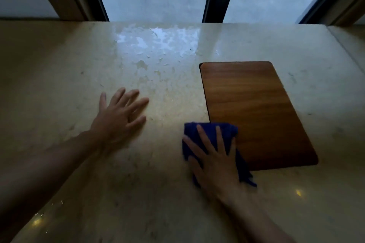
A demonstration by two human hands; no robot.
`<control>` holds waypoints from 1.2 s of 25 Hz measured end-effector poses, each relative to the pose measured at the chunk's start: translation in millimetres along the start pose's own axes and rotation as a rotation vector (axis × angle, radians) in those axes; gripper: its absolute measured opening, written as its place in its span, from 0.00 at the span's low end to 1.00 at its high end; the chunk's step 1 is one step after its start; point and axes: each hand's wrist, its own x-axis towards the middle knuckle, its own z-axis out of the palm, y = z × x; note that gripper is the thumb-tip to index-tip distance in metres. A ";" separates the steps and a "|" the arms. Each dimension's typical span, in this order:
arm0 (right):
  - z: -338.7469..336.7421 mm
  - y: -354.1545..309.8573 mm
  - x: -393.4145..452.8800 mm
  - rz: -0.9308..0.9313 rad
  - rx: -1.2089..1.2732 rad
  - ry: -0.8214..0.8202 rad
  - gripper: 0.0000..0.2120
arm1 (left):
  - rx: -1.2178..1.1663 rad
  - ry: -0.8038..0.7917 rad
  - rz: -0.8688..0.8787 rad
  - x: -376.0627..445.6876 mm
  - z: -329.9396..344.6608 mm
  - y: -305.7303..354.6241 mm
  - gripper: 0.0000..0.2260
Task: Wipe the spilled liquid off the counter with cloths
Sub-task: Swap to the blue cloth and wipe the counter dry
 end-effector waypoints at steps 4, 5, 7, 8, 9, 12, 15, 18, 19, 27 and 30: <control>-29.8 41.2 223.5 0.151 0.060 0.001 0.24 | 0.025 0.009 0.007 3.0 7.0 -2.7 0.28; -36.4 50.0 280.3 0.184 0.056 -0.020 0.24 | 0.035 0.005 0.001 5.8 8.0 -4.4 0.28; -52.3 63.5 368.4 0.211 0.050 -0.053 0.24 | 0.068 0.005 0.007 5.9 8.6 -2.5 0.28; -57.1 65.1 407.6 0.207 0.049 -0.059 0.24 | 0.078 0.012 0.006 5.7 10.1 -2.6 0.28; -62.8 65.7 437.5 0.199 0.036 -0.051 0.24 | 0.094 0.027 0.021 6.0 9.9 -2.3 0.28; -67.7 51.9 492.5 0.102 0.020 -0.065 0.24 | 0.092 0.047 0.038 6.7 12.2 -5.6 0.28; -68.7 45.6 494.4 0.029 0.008 -0.075 0.24 | 0.069 0.025 0.026 6.6 10.4 -4.2 0.28; -63.6 35.4 458.9 0.006 -0.007 -0.065 0.23 | 0.080 -0.006 0.013 7.7 7.1 -3.3 0.28; -61.0 28.1 438.2 -0.008 0.003 -0.075 0.23 | 0.073 -0.017 0.005 9.7 6.0 -3.8 0.28; -10.6 -26.0 88.0 -0.108 -0.025 -0.010 0.24 | -0.008 0.019 -0.060 -2.4 5.0 7.7 0.28; 10.8 -51.9 -83.6 -0.027 -0.005 -0.054 0.24 | -0.043 0.001 -0.145 -32.3 -1.6 26.7 0.24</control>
